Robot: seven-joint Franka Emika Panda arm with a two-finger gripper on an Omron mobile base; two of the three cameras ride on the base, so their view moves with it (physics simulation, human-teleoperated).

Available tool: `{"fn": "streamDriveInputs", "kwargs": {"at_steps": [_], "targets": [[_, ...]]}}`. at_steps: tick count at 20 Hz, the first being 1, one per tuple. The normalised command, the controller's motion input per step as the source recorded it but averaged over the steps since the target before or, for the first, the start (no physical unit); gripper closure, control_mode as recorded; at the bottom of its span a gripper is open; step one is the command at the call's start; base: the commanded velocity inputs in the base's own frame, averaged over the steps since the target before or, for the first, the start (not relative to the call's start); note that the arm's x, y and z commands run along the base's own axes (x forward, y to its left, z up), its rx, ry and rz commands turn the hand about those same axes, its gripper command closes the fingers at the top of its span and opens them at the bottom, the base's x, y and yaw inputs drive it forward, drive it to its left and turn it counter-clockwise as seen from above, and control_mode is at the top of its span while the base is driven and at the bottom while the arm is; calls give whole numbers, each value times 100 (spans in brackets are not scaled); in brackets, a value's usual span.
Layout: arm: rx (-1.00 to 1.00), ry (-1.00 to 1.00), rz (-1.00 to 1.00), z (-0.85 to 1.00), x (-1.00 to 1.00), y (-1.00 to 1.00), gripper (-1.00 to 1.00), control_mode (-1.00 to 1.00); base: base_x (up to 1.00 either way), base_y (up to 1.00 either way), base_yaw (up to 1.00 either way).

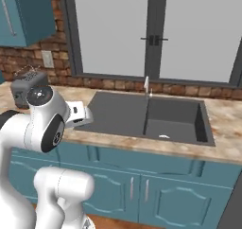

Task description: Pick the jam and honey bottle from the counter and place them in the cabinets closest to them.

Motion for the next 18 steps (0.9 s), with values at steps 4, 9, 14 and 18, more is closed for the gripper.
{"fn": "streamDriveInputs", "kwargs": {"at_steps": [4, 9, 14, 18], "targets": [[0, 0, 0, 0, 0, 0, -100, 100, -16, 100, 0], [0, 0, 0, 0, 0, 0, -100, 100, -16, 100, 0], [0, 0, 0, 0, 0, 0, -100, 100, -17, 100, 0], [0, 0, 0, 0, 0, 0, -100, 100, -21, 100, 0]]}}
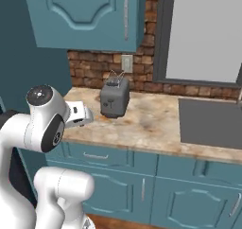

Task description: Pick the jam and honey bottle from the counter and place them in the cabinets closest to them.

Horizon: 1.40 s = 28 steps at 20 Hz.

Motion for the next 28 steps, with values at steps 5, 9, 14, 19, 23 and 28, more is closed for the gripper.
{"fn": "streamDriveInputs", "kwargs": {"at_steps": [5, 9, 14, 19, 23, 28], "targets": [[0, 0, 0, 0, 0, 0, -100, 100, -28, 99, 0], [0, 0, 0, 0, 0, 0, -100, 100, -42, 64, -2], [0, 0, 0, 0, 0, 0, -100, 100, -80, 11, -4], [0, 0, 0, 0, 0, 0, -100, 100, -58, 33, -5], [0, 0, 0, 0, 0, 0, -100, 100, -38, 79, -4], [0, 0, 0, 0, 0, 0, -100, 100, -38, 94, -2]]}}
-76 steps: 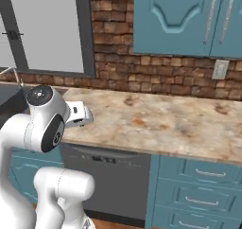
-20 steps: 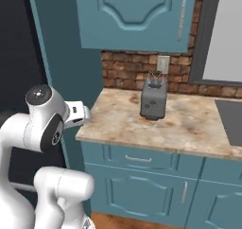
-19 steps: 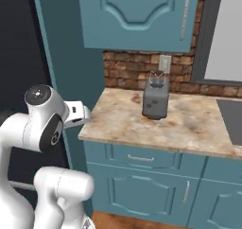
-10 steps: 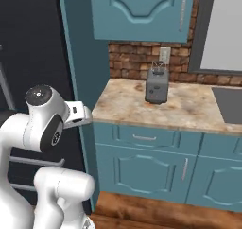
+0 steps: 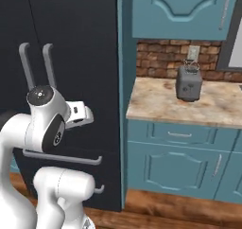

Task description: Pick the jam and honey bottle from the counter and place them in the cabinets closest to them.

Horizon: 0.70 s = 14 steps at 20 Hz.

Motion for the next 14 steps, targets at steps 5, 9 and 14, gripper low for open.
{"fn": "streamDriveInputs", "kwargs": {"at_steps": [5, 9, 14], "targets": [[0, 0, 0, 0, 0, 0, -100, 100, -34, 100, -1], [0, 0, 0, 0, 0, 0, -100, 100, -30, 100, -2], [0, 0, 0, 0, 0, 0, -100, 100, -28, 100, -2]]}}
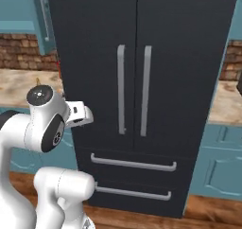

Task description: Pick the jam and honey bottle from the counter and place them in the cabinets closest to them.

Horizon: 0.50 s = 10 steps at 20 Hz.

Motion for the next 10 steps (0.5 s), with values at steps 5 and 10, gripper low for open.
{"fn": "streamDriveInputs", "kwargs": {"at_steps": [5, 10], "targets": [[0, 0, 0, 0, 0, 0, -100, 100, -25, 100, -2], [0, 0, 0, 0, 0, 0, -100, 100, -26, 100, -2]]}}
